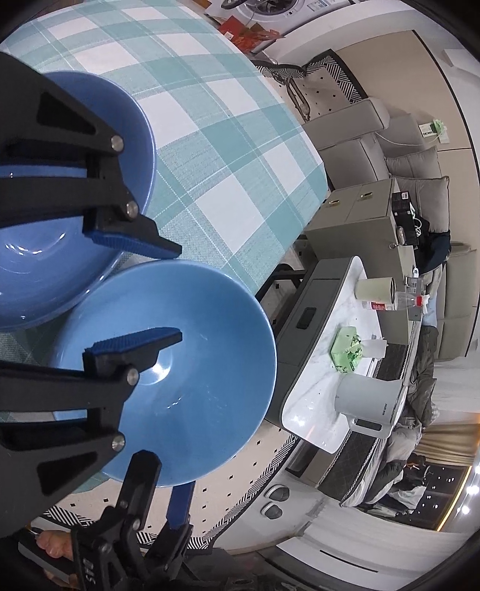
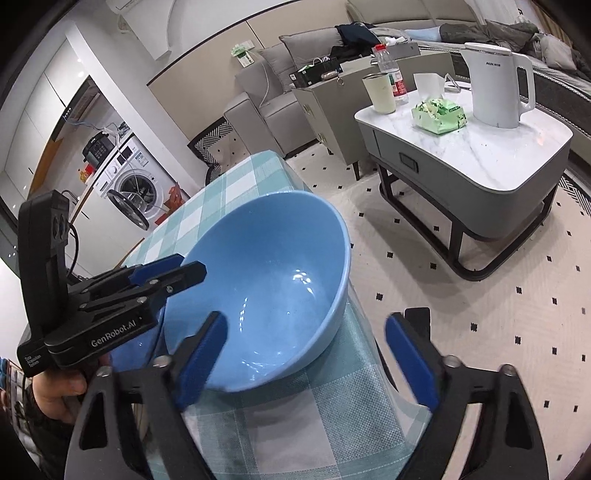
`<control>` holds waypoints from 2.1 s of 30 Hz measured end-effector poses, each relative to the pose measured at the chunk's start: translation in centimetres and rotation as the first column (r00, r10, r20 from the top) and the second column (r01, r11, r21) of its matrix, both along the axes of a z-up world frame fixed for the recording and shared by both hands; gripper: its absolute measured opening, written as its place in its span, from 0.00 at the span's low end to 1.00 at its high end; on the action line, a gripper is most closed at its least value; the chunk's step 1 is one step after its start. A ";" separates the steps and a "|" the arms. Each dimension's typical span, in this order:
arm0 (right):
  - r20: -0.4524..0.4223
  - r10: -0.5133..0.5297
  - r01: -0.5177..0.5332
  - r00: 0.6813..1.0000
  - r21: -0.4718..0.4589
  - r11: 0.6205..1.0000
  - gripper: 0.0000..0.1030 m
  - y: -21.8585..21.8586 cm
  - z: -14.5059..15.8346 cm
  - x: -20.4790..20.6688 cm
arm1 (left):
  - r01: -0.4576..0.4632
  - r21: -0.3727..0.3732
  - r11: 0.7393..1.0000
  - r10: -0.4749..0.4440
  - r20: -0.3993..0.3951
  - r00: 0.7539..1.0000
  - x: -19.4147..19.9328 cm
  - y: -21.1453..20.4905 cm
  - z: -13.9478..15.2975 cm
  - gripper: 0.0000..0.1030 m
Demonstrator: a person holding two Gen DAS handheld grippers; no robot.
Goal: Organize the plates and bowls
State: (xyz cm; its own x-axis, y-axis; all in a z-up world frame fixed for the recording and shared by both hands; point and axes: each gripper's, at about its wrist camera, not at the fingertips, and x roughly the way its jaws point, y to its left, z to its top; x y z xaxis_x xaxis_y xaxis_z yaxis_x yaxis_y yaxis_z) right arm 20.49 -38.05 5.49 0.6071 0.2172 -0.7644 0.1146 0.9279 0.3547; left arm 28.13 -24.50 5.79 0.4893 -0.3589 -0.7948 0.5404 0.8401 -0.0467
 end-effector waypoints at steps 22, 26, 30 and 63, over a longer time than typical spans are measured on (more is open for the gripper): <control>-0.022 0.059 -0.061 0.998 -0.095 0.994 0.49 1.6 -0.4 -0.2 | 0.010 0.074 0.997 -0.010 0.005 1.000 -0.2 -1.1 -0.6 0.32; -0.023 0.038 -0.040 0.999 -0.098 0.994 0.49 1.2 -0.2 -0.3 | 0.030 0.087 0.996 -0.029 -0.008 1.000 -0.3 -1.7 -1.0 0.32; -0.021 0.034 -0.036 0.999 -0.093 0.995 0.48 0.9 -0.2 -0.3 | 0.032 0.092 0.995 -0.031 -0.012 0.999 -0.3 -1.9 -1.1 0.32; 0.034 -0.024 0.029 0.999 -0.153 0.988 0.30 0.3 1.3 -1.4 | 0.037 0.041 0.998 -0.036 -0.010 0.999 -1.4 -1.2 -0.3 0.32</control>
